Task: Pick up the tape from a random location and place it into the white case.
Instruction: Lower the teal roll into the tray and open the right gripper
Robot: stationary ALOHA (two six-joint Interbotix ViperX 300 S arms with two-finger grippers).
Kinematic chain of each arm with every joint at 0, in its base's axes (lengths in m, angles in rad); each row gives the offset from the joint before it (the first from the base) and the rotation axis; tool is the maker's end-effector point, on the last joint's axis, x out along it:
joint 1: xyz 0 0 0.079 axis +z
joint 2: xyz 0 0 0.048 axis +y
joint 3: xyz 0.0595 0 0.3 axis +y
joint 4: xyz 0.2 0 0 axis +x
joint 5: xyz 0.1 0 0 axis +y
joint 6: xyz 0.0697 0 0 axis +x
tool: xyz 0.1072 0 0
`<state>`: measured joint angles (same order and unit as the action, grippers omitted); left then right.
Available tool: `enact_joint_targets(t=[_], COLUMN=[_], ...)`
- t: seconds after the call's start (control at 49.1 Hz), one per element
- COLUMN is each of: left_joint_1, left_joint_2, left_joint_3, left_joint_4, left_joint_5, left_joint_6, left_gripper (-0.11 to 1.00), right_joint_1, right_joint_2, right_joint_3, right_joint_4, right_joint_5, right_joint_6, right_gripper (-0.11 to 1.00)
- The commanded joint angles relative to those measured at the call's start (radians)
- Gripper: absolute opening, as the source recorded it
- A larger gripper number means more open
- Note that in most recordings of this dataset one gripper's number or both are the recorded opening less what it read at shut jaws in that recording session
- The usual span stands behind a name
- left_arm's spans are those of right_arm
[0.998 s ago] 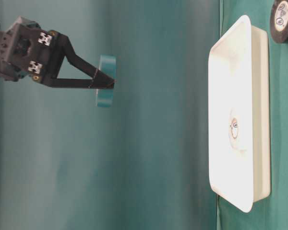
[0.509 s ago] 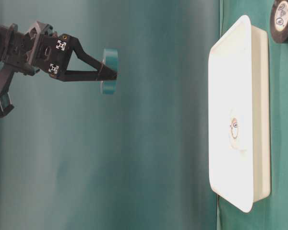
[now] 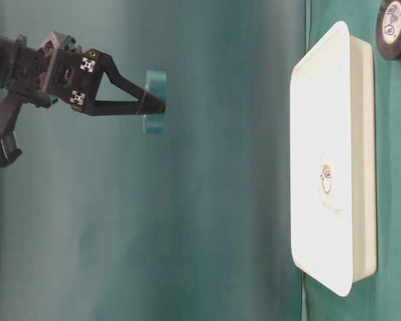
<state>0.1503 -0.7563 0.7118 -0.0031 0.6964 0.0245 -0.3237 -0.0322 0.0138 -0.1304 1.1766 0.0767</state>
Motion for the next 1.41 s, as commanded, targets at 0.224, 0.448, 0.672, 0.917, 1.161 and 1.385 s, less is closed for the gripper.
enact_joint_targets(t=[0.224, 0.448, 0.672, 0.917, 1.161, 1.385], left_joint_1=[0.003, 0.003, 0.003, 0.003, 0.006, 0.006], left_joint_2=[0.0, 0.0, 0.0, 0.0, 0.0, 0.0], left_joint_3=[-0.011, -0.011, -0.011, -0.011, -0.011, -0.011], left_joint_4=[-0.002, -0.002, -0.002, -0.002, -0.002, -0.002], left_joint_5=[-0.006, -0.008, -0.008, -0.009, -0.012, -0.012], left_joint_6=[0.0, 0.0, 0.0, 0.0, 0.0, 0.0], left_gripper=[0.9, 0.9, 0.9, 0.9, 0.9, 0.9], right_joint_1=[-0.002, -0.023, -0.052, -0.072, -0.075, -0.077], right_joint_2=[0.043, 0.101, 0.15, 0.186, 0.229, 0.287], right_joint_3=[0.02, 0.094, 0.176, 0.258, 0.299, 0.307], right_joint_4=[0.003, 0.003, 0.006, 0.017, 0.018, 0.018], right_joint_5=[-0.104, -0.195, -0.322, -0.442, -0.534, -0.577], right_joint_6=[0.003, 0.009, 0.012, 0.015, 0.017, 0.02], right_gripper=[0.28, 0.28, 0.28, 0.28, 0.28, 0.28])
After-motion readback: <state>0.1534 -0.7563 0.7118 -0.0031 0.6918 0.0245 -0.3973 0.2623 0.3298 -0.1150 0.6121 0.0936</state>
